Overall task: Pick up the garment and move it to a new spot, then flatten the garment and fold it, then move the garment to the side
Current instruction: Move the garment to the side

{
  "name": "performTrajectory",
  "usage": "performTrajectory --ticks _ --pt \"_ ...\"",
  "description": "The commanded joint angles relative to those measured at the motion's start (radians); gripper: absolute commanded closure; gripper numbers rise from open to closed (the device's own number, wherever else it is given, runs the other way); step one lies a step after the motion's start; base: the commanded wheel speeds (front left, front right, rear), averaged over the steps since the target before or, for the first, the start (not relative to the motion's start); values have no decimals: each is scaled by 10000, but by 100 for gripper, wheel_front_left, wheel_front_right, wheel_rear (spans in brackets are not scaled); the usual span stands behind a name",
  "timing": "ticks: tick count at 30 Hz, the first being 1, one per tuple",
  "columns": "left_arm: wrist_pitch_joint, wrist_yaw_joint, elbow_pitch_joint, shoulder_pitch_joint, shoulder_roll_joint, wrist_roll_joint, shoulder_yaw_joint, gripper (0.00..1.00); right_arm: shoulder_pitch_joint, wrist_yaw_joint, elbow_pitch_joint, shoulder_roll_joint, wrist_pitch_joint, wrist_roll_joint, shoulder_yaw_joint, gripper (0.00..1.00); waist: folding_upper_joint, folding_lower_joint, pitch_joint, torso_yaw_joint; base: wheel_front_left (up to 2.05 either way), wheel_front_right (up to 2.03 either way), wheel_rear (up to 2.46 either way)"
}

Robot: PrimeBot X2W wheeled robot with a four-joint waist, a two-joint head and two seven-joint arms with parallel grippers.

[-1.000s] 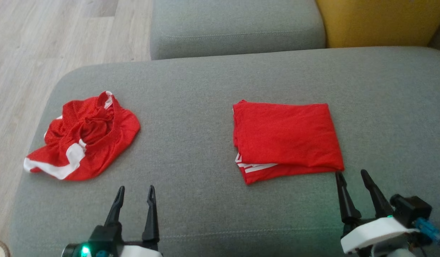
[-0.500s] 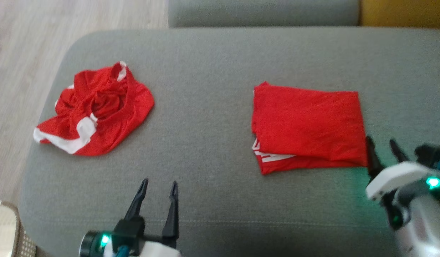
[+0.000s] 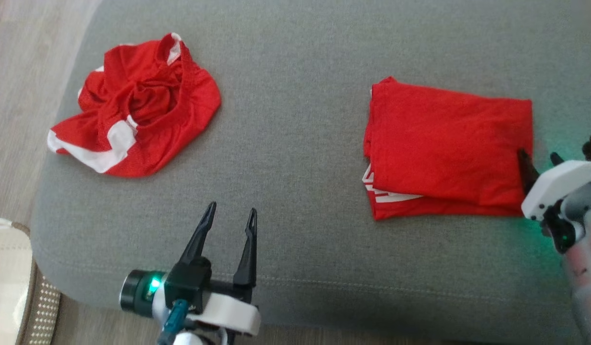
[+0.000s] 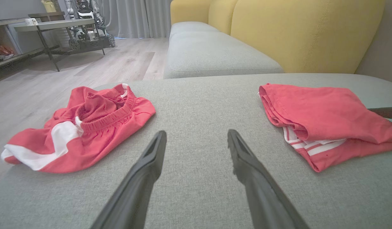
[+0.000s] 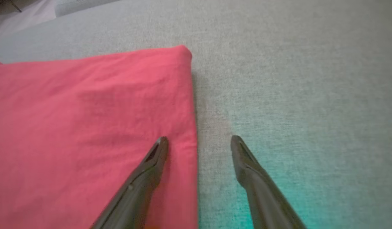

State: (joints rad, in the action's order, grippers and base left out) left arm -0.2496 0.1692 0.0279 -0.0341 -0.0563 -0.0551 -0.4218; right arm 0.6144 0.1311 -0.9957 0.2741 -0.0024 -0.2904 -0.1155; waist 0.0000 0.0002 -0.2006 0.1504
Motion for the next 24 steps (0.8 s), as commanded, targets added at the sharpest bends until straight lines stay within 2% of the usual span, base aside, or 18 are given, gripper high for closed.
performTrajectory --ticks 1,3,4,5,7,13,17,24 --pt "-122 126 -304 442 61 -37 152 0 446 -4 88 30 78 -86 409 0 0 -2 -225 36 0 0 0" --pt "-122 152 -292 557 61 -55 91 0 611 -4 -53 26 82 -186 641 0 0 -2 -355 45 0 0 0" --pt "-122 170 -287 607 61 -61 70 0 671 -4 -118 15 100 -225 777 11 0 -2 -403 40 0 0 0" --pt "-122 188 -279 651 61 -69 52 0 720 -4 -192 26 122 -260 892 51 0 -2 -449 30 0 0 0" --pt "-122 212 -257 723 61 -84 18 0 786 -4 -358 81 201 -316 1143 100 0 -2 -514 13 0 0 0" --pt "-122 276 -285 844 61 -80 -10 0 1074 -4 -345 419 76 -513 1723 100 0 -2 -682 -117 0 0 0" --pt "-122 241 -351 934 61 -92 -66 0 1696 -4 -440 1149 -472 -277 1597 100 0 -2 -941 -291 0 0 0" --pt "-122 216 -462 1352 61 71 -193 0 3214 -4 -762 2554 -837 952 1123 100 0 -2 -1808 -637 0 0 0"
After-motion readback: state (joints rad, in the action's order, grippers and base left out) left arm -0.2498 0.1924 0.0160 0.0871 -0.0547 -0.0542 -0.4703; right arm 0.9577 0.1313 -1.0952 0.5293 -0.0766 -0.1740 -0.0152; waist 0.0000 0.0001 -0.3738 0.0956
